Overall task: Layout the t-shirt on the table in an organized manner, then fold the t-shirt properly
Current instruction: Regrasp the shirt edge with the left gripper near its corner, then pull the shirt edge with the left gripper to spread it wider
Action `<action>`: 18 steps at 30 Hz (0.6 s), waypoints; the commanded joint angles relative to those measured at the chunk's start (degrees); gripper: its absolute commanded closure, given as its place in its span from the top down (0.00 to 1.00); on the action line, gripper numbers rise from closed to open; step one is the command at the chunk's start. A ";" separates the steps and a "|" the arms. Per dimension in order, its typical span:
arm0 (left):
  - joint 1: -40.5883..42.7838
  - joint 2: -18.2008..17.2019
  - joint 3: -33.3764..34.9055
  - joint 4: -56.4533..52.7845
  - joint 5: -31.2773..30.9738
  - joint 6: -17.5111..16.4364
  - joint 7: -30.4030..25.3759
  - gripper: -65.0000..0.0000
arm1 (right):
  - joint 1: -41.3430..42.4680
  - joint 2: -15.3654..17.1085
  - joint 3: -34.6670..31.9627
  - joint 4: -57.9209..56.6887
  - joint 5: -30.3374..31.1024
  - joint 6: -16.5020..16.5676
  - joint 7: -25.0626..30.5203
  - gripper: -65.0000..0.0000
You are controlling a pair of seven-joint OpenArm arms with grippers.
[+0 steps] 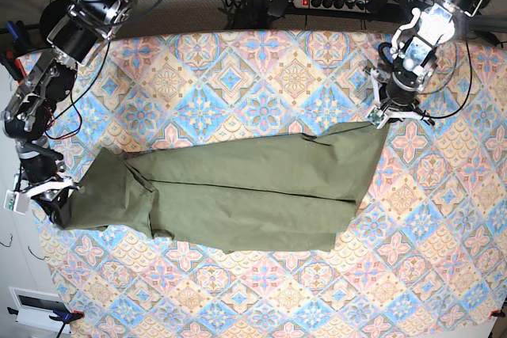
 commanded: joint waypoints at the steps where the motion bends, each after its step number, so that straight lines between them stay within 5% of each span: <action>1: 2.00 -2.44 -0.19 0.06 -0.17 -0.45 0.72 0.00 | 1.33 1.29 0.12 2.27 1.43 0.33 2.34 0.01; 7: 6.66 -5.25 -0.36 0.06 -0.26 -0.45 -0.78 0.00 | 0.18 1.29 0.12 3.59 1.43 0.33 2.34 0.01; 14: 16.33 -9.73 -8.19 4.98 -0.35 -0.53 -1.30 0.00 | -1.84 1.29 0.12 4.20 1.43 0.33 2.34 0.01; 18: 19.49 -11.67 -13.99 9.20 -6.59 -0.53 -1.30 0.00 | -2.01 1.29 0.12 7.37 1.43 0.33 2.25 0.01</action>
